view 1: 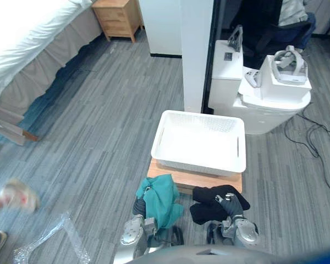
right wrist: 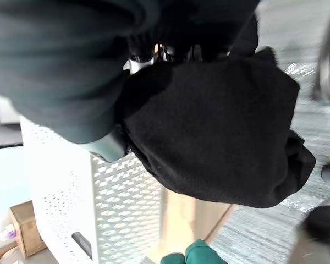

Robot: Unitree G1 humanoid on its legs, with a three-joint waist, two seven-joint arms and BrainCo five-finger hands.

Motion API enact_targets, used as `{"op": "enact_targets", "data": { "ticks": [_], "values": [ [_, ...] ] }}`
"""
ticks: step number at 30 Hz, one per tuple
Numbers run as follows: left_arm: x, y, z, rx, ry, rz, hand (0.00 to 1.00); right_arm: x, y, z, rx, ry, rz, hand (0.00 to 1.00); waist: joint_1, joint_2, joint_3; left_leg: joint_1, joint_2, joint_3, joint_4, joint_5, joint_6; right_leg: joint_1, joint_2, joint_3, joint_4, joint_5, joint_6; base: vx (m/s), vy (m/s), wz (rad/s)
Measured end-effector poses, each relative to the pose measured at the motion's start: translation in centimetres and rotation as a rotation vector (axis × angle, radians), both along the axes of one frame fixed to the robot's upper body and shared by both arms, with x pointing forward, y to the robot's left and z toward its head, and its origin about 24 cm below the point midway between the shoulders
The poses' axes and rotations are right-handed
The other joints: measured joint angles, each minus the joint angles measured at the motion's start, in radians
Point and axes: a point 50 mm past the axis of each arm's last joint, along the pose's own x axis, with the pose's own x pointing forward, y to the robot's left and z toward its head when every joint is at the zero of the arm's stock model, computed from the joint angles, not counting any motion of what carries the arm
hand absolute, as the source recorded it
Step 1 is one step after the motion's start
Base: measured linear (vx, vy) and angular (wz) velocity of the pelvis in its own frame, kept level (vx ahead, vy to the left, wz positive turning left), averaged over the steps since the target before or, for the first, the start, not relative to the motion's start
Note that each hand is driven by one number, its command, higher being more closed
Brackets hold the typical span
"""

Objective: Tidy the bed and pick cloth on bed and put in laundry

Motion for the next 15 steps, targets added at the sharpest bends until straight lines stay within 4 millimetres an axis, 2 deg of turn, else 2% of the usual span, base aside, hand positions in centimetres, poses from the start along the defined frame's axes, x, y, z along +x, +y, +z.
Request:
{"op": "enact_targets", "data": {
  "ticks": [1,2,3,4,5,6,8,10,11,12,13,14,15],
  "values": [
    [0.0,0.1,0.0,0.005,-0.001,-0.011,1.0,-0.3,-0.3,-0.1,-0.003,0.009,-0.013,1.0,-0.001,-0.006,0.0,0.007,0.052,0.035,-0.055,-0.001,0.004,0.017,-0.011,-0.001,-0.011,-0.001,0.004,0.21,0.078,-0.11],
    [0.1,-0.1,0.0,0.003,-0.003,-0.018,1.0,-0.4,-0.5,-0.2,-0.005,0.013,-0.021,1.0,-0.002,-0.011,0.002,0.022,0.069,0.056,-0.129,0.007,0.013,0.022,-0.022,0.0,-0.014,-0.005,0.014,0.25,0.138,-0.01],
    [0.0,-0.3,-0.1,-0.002,0.002,-0.03,1.0,-0.7,-0.9,-0.5,-0.011,0.03,-0.041,1.0,-0.013,-0.012,0.0,0.041,0.081,0.055,-0.284,0.065,0.036,0.026,-0.043,-0.002,-0.013,-0.013,0.029,0.27,0.266,0.11],
    [-0.2,-0.4,-0.3,-0.009,0.013,-0.042,1.0,-0.9,-1.6,-0.7,-0.019,0.043,-0.066,1.0,-0.026,-0.005,-0.004,0.063,0.094,0.049,-0.435,0.197,0.06,0.026,-0.056,-0.005,-0.01,-0.018,0.055,0.26,0.317,0.12],
    [-0.3,-0.3,-0.5,-0.007,0.02,-0.041,1.0,-0.9,-1.8,-0.8,-0.021,0.048,-0.076,1.0,-0.027,-0.006,-0.008,0.076,0.076,0.023,-0.462,0.207,0.011,0.026,-0.07,-0.001,-0.007,-0.023,0.071,0.27,0.335,0.14],
    [-0.5,-0.1,-0.8,-0.003,0.041,-0.037,1.0,-0.9,-2.0,-1.2,-0.026,0.071,-0.083,1.0,-0.037,-0.033,-0.012,0.088,0.023,0.022,-0.489,0.213,0.016,0.021,-0.101,0.011,-0.006,-0.014,0.099,0.17,0.215,0.11],
    [-0.6,0.5,-0.9,0.015,0.049,-0.031,1.0,-1.3,-2.3,-1.6,-0.028,0.093,-0.092,1.0,-0.031,-0.037,-0.014,0.09,0.007,-0.004,-0.484,0.212,0.017,-0.017,-0.128,0.036,0.036,-0.006,0.134,0.13,0.195,0.03],
    [-0.7,1.4,-0.9,0.04,0.049,-0.031,1.0,-1.3,-2.1,-1.7,-0.024,0.097,-0.089,1.0,-0.03,-0.04,-0.016,0.104,0.001,-0.023,-0.485,0.212,0.016,0.009,-0.118,0.045,-0.087,0.027,0.139,0.06,0.079,-0.01],
    [-0.8,1.9,-0.9,0.059,0.048,-0.038,1.0,-1.5,-1.9,-1.9,-0.015,0.11,-0.085,1.0,-0.035,-0.055,-0.028,0.124,-0.014,-0.027,-0.511,0.21,0.013,0.017,-0.121,0.037,-0.144,0.085,0.139,0.07,0.001,0.09],
    [-1.1,1.7,-1.2,0.057,0.064,-0.051,1.0,-1.8,-1.8,-2.1,-0.014,0.123,-0.081,1.0,-0.045,-0.041,-0.049,0.149,-0.018,-0.026,-0.569,0.212,-0.001,0.032,-0.12,0.034,-0.173,0.094,0.152,0.07,0.007,0.07],
    [-1.2,1.7,-1.3,0.055,0.071,-0.053,1.0,-1.8,-1.8,-2.1,-0.011,0.122,-0.078,1.0,-0.05,-0.037,-0.056,0.16,-0.022,-0.025,-0.595,0.216,-0.01,0.032,-0.12,0.034,-0.179,0.094,0.152,0.07,0.026,-0.14],
    [-1.6,1.5,-1.6,0.046,0.089,-0.056,1.0,-1.6,-2.0,-2.0,-0.021,0.115,-0.062,1.0,-0.057,-0.025,-0.068,0.197,-0.031,-0.019,-0.676,0.234,-0.038,0.025,-0.119,0.04,-0.188,0.095,0.154,0.06,0.034,-0.37],
    [-1.8,1.2,-2.0,0.037,0.109,-0.059,1.0,-1.3,-2.4,-1.9,-0.037,0.109,-0.047,1.0,-0.057,-0.009,-0.078,0.223,-0.031,0.0,-0.738,0.246,-0.049,0.011,-0.108,0.053,-0.184,0.101,0.161,0.03,0.032,-0.44]
  ]
}}
